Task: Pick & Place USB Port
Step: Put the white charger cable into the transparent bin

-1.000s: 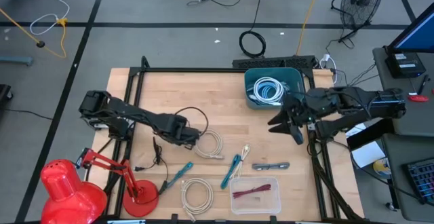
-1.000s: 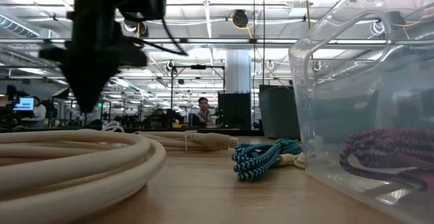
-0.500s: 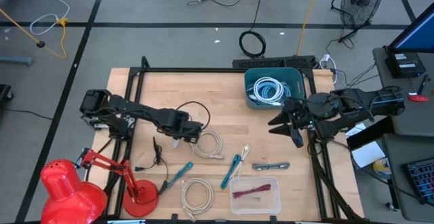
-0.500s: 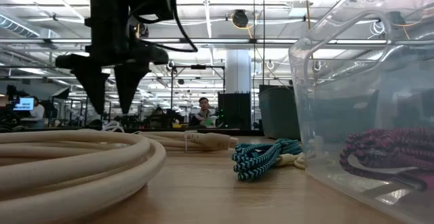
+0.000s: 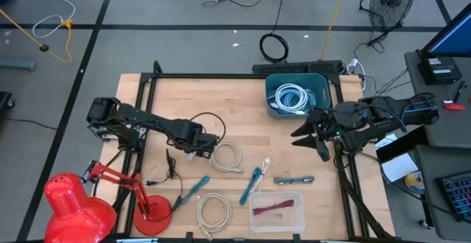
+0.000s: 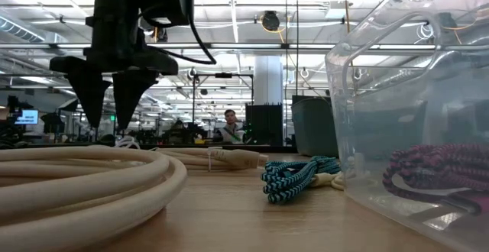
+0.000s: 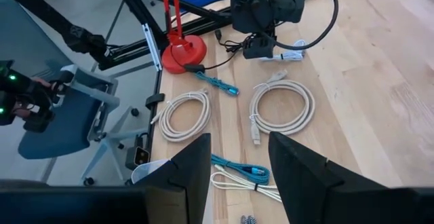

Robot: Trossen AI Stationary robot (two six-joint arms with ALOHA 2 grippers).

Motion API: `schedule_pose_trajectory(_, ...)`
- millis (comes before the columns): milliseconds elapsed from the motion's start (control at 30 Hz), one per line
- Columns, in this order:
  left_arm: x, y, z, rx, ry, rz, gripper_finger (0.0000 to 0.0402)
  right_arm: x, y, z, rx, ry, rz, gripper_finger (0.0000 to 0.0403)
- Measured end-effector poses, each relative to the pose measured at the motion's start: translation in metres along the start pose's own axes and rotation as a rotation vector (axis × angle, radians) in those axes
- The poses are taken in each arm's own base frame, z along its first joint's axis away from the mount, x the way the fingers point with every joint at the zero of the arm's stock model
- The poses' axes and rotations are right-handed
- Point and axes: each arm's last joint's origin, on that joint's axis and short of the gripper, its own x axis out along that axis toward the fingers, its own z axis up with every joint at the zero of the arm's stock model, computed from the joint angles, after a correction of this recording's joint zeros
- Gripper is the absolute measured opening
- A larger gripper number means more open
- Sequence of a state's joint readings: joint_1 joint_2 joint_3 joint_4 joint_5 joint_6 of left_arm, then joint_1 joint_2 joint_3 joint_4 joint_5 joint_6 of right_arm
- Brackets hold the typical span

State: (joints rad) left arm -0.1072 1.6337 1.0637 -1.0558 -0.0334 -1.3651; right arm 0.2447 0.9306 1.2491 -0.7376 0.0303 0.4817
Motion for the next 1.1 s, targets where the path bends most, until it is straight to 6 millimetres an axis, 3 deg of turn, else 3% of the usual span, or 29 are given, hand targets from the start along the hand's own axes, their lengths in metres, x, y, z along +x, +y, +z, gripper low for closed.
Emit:
schedule_pose_trajectory(300,0.033,0.016,-0.008,-0.027,0.062,0.041,0.0243,0.000,0.000,0.000,0.000,0.002,0.004,0.0139)
schedule_pose_trajectory(567,0.036,0.013,-0.006,-0.001,0.035,0.009,0.0241,0.000,0.000,0.000,0.000,0.002,0.003,0.0139)
schedule_pose_trajectory(1100,0.036,0.009,0.001,0.031,-0.026,-0.039,0.0109,0.000,0.000,0.000,0.015,0.002,0.003,0.0139)
